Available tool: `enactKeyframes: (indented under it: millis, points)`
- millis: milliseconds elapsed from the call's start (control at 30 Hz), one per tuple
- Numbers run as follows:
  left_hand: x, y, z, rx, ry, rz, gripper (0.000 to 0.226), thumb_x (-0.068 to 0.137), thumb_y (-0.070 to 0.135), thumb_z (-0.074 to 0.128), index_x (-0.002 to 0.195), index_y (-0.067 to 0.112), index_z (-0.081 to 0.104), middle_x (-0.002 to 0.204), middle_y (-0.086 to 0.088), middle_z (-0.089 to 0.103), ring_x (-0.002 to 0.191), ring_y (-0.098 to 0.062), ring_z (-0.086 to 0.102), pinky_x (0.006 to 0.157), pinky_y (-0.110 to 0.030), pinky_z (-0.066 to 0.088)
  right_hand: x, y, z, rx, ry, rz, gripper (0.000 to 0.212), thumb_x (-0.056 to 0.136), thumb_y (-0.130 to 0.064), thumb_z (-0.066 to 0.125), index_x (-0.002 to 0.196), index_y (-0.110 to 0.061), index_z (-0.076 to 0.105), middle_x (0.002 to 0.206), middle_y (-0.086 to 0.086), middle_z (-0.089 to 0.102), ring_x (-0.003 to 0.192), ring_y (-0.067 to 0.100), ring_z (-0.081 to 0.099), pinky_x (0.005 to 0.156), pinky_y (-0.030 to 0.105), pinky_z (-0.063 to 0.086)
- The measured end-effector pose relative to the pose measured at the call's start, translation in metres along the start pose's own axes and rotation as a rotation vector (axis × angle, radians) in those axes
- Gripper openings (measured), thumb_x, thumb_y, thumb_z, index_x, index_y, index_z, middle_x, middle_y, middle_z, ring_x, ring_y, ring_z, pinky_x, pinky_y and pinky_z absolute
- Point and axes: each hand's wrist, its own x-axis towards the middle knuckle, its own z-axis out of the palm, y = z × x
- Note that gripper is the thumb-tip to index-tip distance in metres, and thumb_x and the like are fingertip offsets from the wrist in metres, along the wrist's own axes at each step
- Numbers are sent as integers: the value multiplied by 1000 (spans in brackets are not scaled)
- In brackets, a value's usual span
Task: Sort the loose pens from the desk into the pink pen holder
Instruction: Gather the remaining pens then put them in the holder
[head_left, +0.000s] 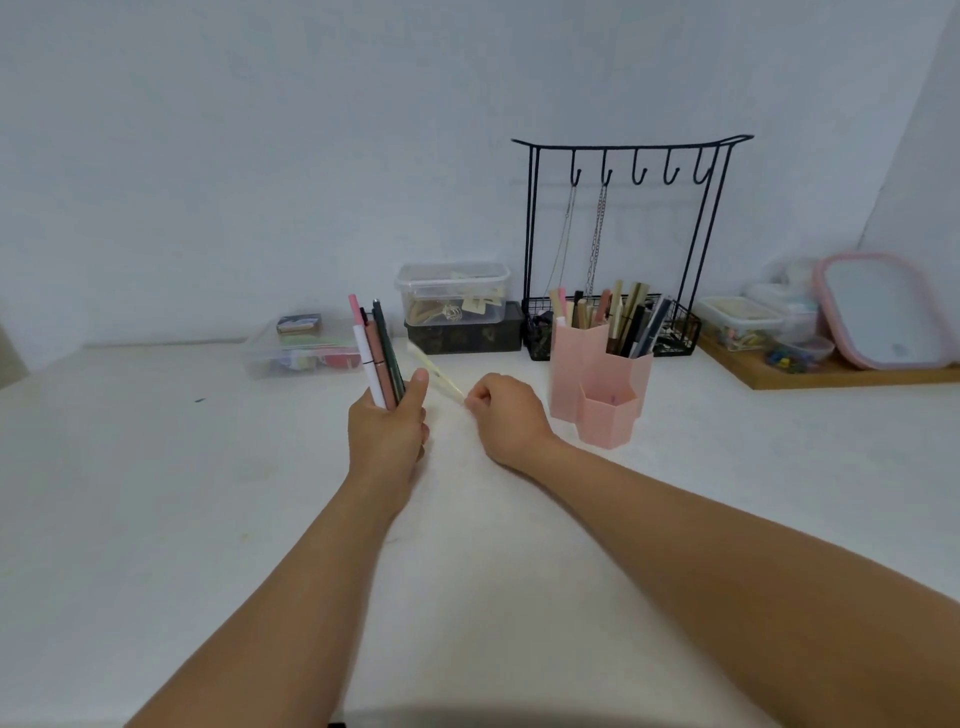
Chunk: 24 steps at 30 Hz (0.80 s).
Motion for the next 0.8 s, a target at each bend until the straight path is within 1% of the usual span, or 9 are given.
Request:
enactKeyframes:
  millis: [133,233,333,433,533,600,700,733,800]
  points:
    - [-1,0,-1,65,-64,60,35,86,39,79,81,15,53,61,-5,42,49,-17,36,44,-27,34,-24,-5,-8,494,-45,54,10,98,-16,58,88,-16,54,80,2,57,65,21,62,65,35,54]
    - [-4,0,1,76,-115,108,34,85,36,80,74,14,57,55,0,46,45,-14,41,43,-25,36,-39,-12,-9,774,-159,43,4,95,-9,62,94,-7,59,81,11,60,65,28,66,65,38,59]
    - [-9,2,2,75,-151,137,35,86,33,80,66,13,58,47,7,52,39,-6,45,42,-18,38,-45,-22,-12,764,-150,-21,3,90,0,64,91,-2,66,69,10,65,63,23,66,66,38,59]
    - [-12,4,3,87,-182,119,35,84,33,81,67,10,62,48,4,57,40,-7,49,41,-18,39,-43,-26,-20,755,-133,-45,11,84,10,64,87,2,71,67,10,69,62,23,68,71,45,62]
    - [-12,4,4,120,-177,97,33,87,32,78,77,2,71,63,-11,71,53,-15,65,51,-26,52,-47,-24,-24,808,-199,-41,8,82,13,67,88,10,70,68,14,69,62,21,69,69,36,63]
    - [-12,4,4,163,-162,95,28,92,27,72,78,3,72,63,-9,72,56,-17,67,53,-28,53,-49,-26,-30,819,-266,-11,8,81,14,69,89,12,69,70,16,69,62,21,70,69,33,62]
    - [-14,6,5,236,-142,114,28,96,22,63,74,6,68,53,-3,64,46,-12,58,43,-23,46,-41,-28,-43,702,-223,78,16,79,-3,73,95,0,71,84,7,71,78,17,68,76,34,58]
    - [-15,7,5,251,-159,120,26,97,19,59,77,5,67,54,-5,64,46,-13,58,42,-24,48,-38,-28,-46,687,-202,96,27,78,-14,75,103,-7,69,95,1,70,88,15,67,81,33,56]
    - [-18,4,8,325,-239,174,23,99,11,51,81,5,63,54,-5,61,46,-15,60,44,-27,51,-36,-31,-46,722,-188,100,65,69,-38,83,126,-19,56,114,-4,63,106,15,64,90,32,54]
